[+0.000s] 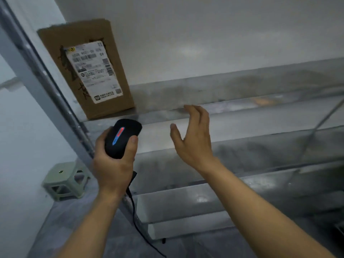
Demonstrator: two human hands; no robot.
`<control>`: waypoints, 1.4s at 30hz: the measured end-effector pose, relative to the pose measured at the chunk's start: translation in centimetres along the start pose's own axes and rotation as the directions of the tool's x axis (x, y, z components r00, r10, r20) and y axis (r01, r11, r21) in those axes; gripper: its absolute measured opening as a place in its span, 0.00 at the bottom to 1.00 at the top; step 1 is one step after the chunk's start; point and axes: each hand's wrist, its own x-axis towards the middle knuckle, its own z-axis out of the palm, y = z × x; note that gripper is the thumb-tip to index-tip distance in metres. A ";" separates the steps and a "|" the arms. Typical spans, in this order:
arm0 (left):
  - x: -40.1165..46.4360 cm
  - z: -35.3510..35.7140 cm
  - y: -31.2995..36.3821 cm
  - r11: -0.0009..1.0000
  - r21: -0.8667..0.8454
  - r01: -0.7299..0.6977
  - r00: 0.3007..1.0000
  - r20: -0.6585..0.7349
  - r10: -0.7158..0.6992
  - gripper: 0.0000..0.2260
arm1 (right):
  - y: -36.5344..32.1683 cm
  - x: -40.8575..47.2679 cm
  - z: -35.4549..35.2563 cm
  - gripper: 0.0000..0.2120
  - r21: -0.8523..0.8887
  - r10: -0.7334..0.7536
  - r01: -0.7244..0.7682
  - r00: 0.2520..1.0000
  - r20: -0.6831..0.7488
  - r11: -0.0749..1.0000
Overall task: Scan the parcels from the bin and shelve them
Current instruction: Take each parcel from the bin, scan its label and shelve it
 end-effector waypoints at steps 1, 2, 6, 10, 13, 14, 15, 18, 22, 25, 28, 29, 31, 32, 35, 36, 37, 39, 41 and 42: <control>-0.7 1.7 0.4 1.000 0.000 -0.011 0.999 0.047 0.011 0.37 | 1.5 -0.5 -1.6 0.28 -0.021 0.016 -0.016 1.000 0.006 1.000; -1.5 3.6 0.8 1.000 -0.004 -0.024 0.995 0.098 0.024 0.36 | 3.0 -1.0 -3.2 0.28 -0.040 0.037 -0.036 0.999 0.013 0.999; -5.3 12.5 3.0 0.998 -0.060 -0.026 0.962 0.271 0.041 0.28 | 8.9 -3.6 -10.6 0.28 -0.106 0.124 -0.119 0.991 0.045 0.987; -11.2 22.8 6.0 0.992 -0.124 0.000 0.895 0.443 0.055 0.25 | 15.1 -6.8 -19.9 0.29 -0.203 0.232 -0.225 0.973 0.008 0.953; -16.1 30.1 8.2 0.990 -0.142 -0.011 0.823 0.562 0.089 0.28 | 19.8 -8.9 -27.3 0.29 -0.255 0.322 -0.329 0.944 -0.071 0.909; -17.7 32.5 8.9 0.989 -0.147 -0.015 0.796 0.597 0.101 0.28 | 21.2 -9.5 -29.7 0.29 -0.271 0.350 -0.361 0.933 -0.090 0.892; -19.4 34.8 9.7 0.987 -0.160 -0.012 0.768 0.631 0.111 0.29 | 22.4 -10.1 -32.0 0.29 -0.286 0.376 -0.391 0.920 -0.109 0.875; -24.3 40.7 12.1 0.979 -0.203 -0.004 0.680 0.717 0.151 0.28 | 25.3 -11.7 -38.2 0.30 -0.304 0.438 -0.477 0.879 -0.191 0.825; -29.8 47.7 15.0 0.973 -0.228 0.035 0.573 0.802 0.168 0.26 | 28.9 -13.6 -45.2 0.30 -0.352 0.484 -0.552 0.833 -0.267 0.756; -33.3 52.6 16.5 0.970 -0.240 0.029 0.505 0.841 0.194 0.21 | 31.7 -14.8 -49.9 0.30 -0.371 0.517 -0.611 0.791 -0.328 0.700; -36.4 57.2 17.8 0.968 -0.249 0.039 0.446 0.871 0.206 0.22 | 34.3 -15.8 -54.0 0.31 -0.347 0.555 -0.676 0.734 -0.390 0.650; -37.5 58.9 18.1 0.966 -0.253 0.045 0.429 0.878 0.210 0.23 | 35.3 -16.0 -55.3 0.31 -0.345 0.564 -0.696 0.715 -0.413 0.630; -39.9 62.3 18.3 0.965 -0.256 0.064 0.386 0.898 0.213 0.25 | 37.2 -16.7 -57.8 0.32 -0.344 0.579 -0.735 0.675 -0.458 0.585; -41.1 64.0 18.6 0.964 -0.256 0.077 0.355 0.910 0.213 0.26 | 38.3 -17.0 -58.9 0.32 -0.338 0.586 -0.755 0.651 -0.482 0.561; -44.9 69.1 19.2 0.958 -0.265 0.113 0.269 0.936 0.227 0.28 | 41.6 -18.0 -62.6 0.30 -0.329 0.608 -0.808 0.585 -0.537 0.488; -46.2 70.9 19.4 0.955 -0.271 0.119 0.233 0.943 0.238 0.27 | 42.9 -18.3 -63.8 0.30 -0.334 0.615 -0.825 0.563 -0.552 0.456; -47.4 72.5 19.6 0.953 -0.275 0.129 0.194 0.949 0.248 0.26 | 44.1 -18.6 -65.0 0.30 -0.333 0.626 -0.844 0.536 -0.566 0.421; -49.6 75.9 20.1 0.951 -0.266 0.156 0.125 0.961 0.248 0.23 | 46.5 -19.0 -67.4 0.29 -0.311 0.652 -0.884 0.468 -0.597 0.350; -51.6 79.0 20.7 0.950 -0.270 0.158 0.069 0.962 0.263 0.22 | 48.6 -19.5 -69.8 0.29 -0.295 0.674 -0.910 0.414 -0.612 0.291; -52.6 80.4 21.0 0.947 -0.282 0.154 0.045 0.959 0.278 0.23 | 49.6 -19.8 -71.0 0.30 -0.291 0.683 -0.920 0.389 -0.618 0.261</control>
